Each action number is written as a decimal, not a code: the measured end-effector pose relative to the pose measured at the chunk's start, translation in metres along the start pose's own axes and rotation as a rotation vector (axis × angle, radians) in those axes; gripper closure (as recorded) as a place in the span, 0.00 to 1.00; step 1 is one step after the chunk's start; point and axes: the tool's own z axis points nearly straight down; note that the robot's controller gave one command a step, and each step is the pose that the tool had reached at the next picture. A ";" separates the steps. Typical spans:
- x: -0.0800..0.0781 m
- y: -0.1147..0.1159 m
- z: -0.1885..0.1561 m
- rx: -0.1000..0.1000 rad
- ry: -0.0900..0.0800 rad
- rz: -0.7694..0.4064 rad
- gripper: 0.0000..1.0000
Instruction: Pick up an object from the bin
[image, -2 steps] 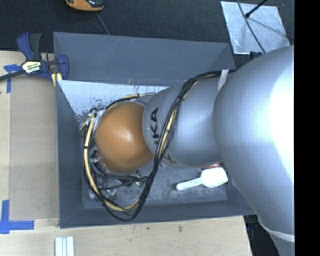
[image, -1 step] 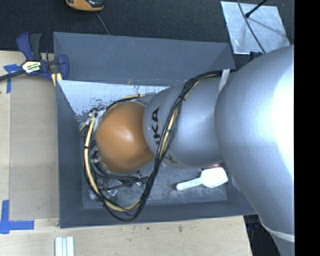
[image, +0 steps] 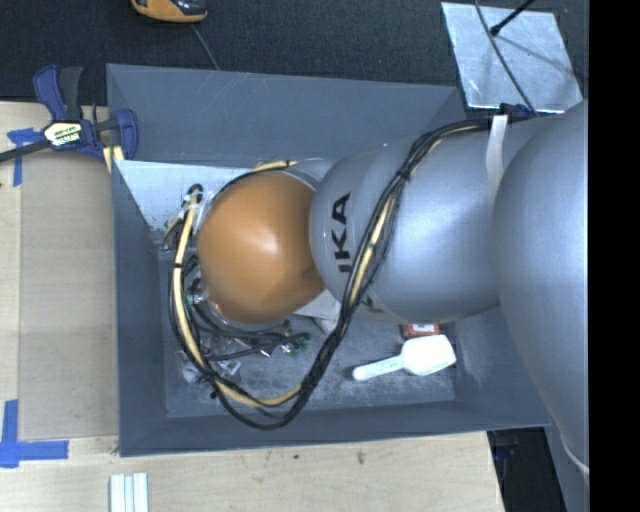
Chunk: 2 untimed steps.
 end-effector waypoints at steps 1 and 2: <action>0.000 0.000 0.005 0.001 -0.003 0.000 1.00; 0.001 0.000 0.013 -0.001 0.002 0.000 1.00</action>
Offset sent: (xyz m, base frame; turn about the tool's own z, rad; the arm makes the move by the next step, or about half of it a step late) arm -0.0001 -0.0001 0.0400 0.0000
